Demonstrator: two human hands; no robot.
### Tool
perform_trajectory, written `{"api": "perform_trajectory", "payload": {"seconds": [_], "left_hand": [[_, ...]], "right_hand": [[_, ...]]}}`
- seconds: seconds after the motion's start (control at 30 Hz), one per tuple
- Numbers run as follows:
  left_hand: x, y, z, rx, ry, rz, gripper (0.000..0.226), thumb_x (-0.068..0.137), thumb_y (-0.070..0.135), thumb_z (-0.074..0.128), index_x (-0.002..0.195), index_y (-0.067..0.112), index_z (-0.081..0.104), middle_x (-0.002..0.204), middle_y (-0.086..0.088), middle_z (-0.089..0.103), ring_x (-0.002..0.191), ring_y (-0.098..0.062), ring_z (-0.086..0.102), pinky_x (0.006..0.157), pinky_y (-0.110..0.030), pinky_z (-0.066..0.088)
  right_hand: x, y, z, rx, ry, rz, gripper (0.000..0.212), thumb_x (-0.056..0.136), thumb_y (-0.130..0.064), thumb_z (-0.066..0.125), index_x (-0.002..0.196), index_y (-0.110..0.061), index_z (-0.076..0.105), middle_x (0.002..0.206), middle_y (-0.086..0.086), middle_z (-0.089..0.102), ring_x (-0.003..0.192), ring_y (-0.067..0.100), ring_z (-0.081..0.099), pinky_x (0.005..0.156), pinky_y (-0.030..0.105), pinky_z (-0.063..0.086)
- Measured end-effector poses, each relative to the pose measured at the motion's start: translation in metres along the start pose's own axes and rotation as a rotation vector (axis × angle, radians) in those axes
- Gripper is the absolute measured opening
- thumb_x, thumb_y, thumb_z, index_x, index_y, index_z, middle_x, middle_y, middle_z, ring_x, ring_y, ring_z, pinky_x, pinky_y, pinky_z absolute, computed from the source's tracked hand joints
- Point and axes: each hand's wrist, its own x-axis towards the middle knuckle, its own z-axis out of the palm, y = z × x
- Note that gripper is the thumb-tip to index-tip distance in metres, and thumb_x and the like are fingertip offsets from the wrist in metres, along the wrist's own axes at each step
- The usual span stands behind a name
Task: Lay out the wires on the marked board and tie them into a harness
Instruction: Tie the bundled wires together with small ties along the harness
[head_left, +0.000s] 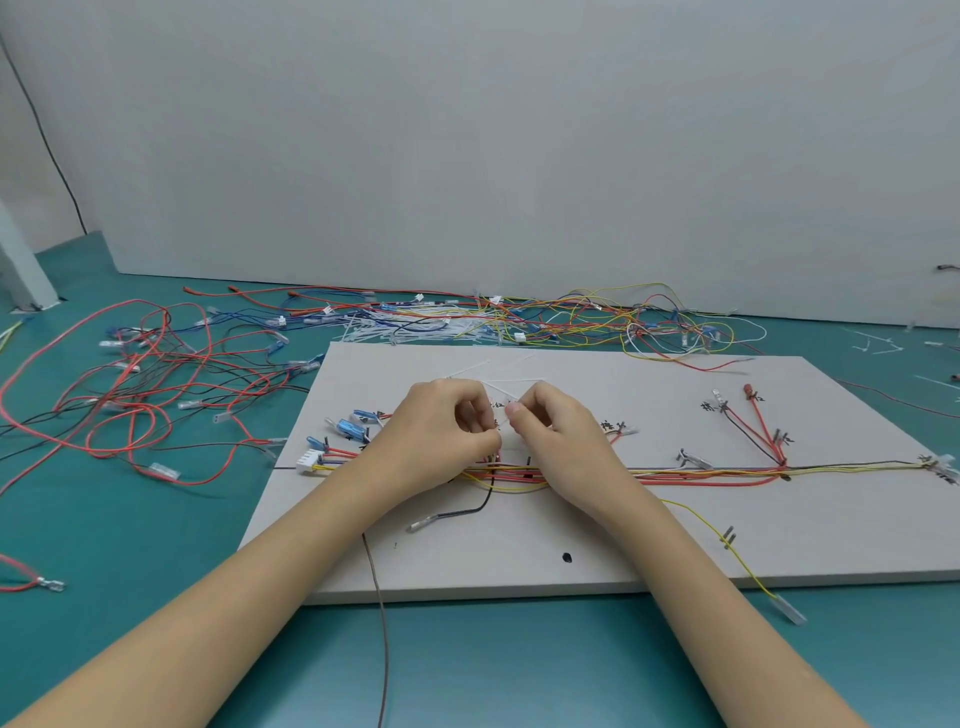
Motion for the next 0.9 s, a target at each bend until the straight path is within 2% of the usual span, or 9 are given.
{"api": "perform_trajectory", "payload": {"seconds": [0.1, 0.3, 0.5, 0.77, 0.9], "left_hand": [[-0.0003, 0.0011, -0.0008, 0.003, 0.036, 0.044, 0.010, 0.075, 0.012, 0.071, 0.069, 0.019, 0.068, 0.061, 0.008, 0.067, 0.059, -0.003, 0.061, 0.061, -0.022, 0.050], [-0.0001, 0.0012, -0.0023, 0.002, 0.028, 0.001, 0.013, 0.075, 0.013, 0.073, 0.067, 0.022, 0.071, 0.060, 0.009, 0.068, 0.057, 0.000, 0.062, 0.057, -0.014, 0.048], [0.0036, 0.0009, -0.0054, 0.012, -0.002, -0.078, 0.021, 0.074, 0.018, 0.076, 0.058, 0.029, 0.069, 0.056, 0.010, 0.066, 0.052, 0.001, 0.057, 0.053, -0.016, 0.042], [0.0036, 0.0033, -0.0074, 0.090, -0.043, -0.105, 0.021, 0.073, 0.020, 0.075, 0.054, 0.024, 0.070, 0.052, 0.016, 0.064, 0.050, 0.001, 0.055, 0.054, -0.023, 0.045], [0.0036, 0.0022, -0.0087, 0.057, -0.080, -0.141, 0.018, 0.072, 0.018, 0.073, 0.054, 0.021, 0.071, 0.051, 0.011, 0.065, 0.045, 0.000, 0.052, 0.052, -0.022, 0.045]], "right_hand": [[-0.0004, -0.0015, 0.0006, 0.054, 0.015, -0.018, 0.023, 0.097, -0.019, 0.056, 0.075, -0.013, 0.055, 0.068, -0.004, 0.049, 0.064, 0.009, 0.042, 0.057, 0.019, 0.032], [-0.0011, -0.0021, -0.0012, 0.141, 0.043, -0.033, 0.020, 0.093, -0.018, 0.062, 0.073, -0.017, 0.063, 0.072, -0.002, 0.059, 0.071, 0.011, 0.051, 0.071, 0.029, 0.041], [-0.0033, -0.0049, -0.0013, 0.131, 0.060, -0.061, 0.027, 0.093, -0.016, 0.062, 0.068, -0.025, 0.061, 0.070, -0.008, 0.059, 0.072, 0.008, 0.051, 0.069, 0.023, 0.039], [-0.0024, -0.0066, -0.0038, 0.127, 0.085, -0.067, 0.017, 0.092, -0.013, 0.063, 0.075, -0.010, 0.066, 0.071, -0.004, 0.059, 0.068, 0.004, 0.050, 0.065, 0.017, 0.037], [-0.0016, -0.0054, -0.0043, 0.140, 0.094, -0.056, 0.016, 0.092, -0.013, 0.064, 0.078, -0.005, 0.067, 0.071, -0.003, 0.059, 0.067, 0.003, 0.049, 0.065, 0.020, 0.038]]}}
